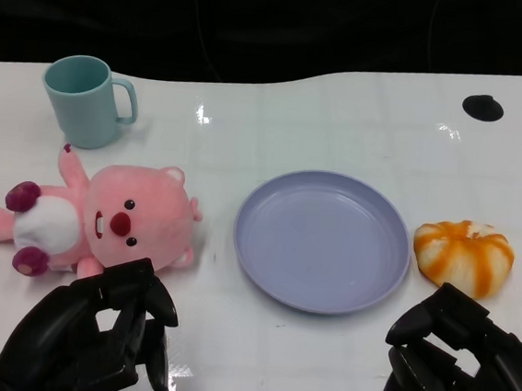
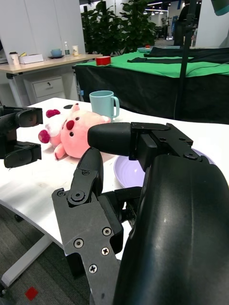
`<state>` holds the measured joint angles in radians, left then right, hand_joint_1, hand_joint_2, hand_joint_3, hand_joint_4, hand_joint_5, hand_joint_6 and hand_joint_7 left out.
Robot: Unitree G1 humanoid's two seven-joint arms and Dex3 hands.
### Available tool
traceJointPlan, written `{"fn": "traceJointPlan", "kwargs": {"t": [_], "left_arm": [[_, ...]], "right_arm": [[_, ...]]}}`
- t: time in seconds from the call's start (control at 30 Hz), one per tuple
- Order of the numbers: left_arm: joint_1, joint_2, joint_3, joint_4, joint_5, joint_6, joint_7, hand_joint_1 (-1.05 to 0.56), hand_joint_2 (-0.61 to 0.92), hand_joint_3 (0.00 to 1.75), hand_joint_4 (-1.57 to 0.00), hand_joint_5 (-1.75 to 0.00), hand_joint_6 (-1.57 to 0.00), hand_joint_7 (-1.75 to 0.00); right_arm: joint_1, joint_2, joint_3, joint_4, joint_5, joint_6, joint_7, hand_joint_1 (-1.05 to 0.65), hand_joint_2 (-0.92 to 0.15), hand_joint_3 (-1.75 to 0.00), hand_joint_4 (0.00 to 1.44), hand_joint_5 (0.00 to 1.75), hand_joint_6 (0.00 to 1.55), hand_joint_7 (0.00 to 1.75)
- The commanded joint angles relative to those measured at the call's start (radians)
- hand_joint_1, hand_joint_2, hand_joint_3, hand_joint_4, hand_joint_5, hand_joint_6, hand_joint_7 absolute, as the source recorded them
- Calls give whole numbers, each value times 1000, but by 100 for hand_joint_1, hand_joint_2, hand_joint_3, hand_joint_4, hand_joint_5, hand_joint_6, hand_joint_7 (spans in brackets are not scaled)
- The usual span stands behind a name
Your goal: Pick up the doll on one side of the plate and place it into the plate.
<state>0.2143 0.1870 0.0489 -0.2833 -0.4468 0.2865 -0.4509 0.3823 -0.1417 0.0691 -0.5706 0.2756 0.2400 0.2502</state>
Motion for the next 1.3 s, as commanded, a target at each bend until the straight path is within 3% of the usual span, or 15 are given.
{"fn": "traceJointPlan", "kwargs": {"t": [0.03, 1.17, 1.3], "left_arm": [[-4, 8, 5, 4, 4, -9, -3, -17, 47, 129, -79, -175, -73, -160], [-2, 7, 9, 9, 10, -31, -6, -16, 48, 128, -79, -174, -74, -156], [0, -2, 15, 0, 4, -23, 13, -19, 49, 122, -78, -165, -77, -131]], "right_arm": [[-3, -7, -11, -10, 4, 9, -5, -32, -92, -62, 52, 175, 39, 165], [-5, -7, -11, 0, 3, -4, 3, -32, -92, -62, 53, 175, 39, 165], [-6, -8, -9, 1, -9, -8, -1, -32, -92, -62, 53, 175, 39, 165]]}}
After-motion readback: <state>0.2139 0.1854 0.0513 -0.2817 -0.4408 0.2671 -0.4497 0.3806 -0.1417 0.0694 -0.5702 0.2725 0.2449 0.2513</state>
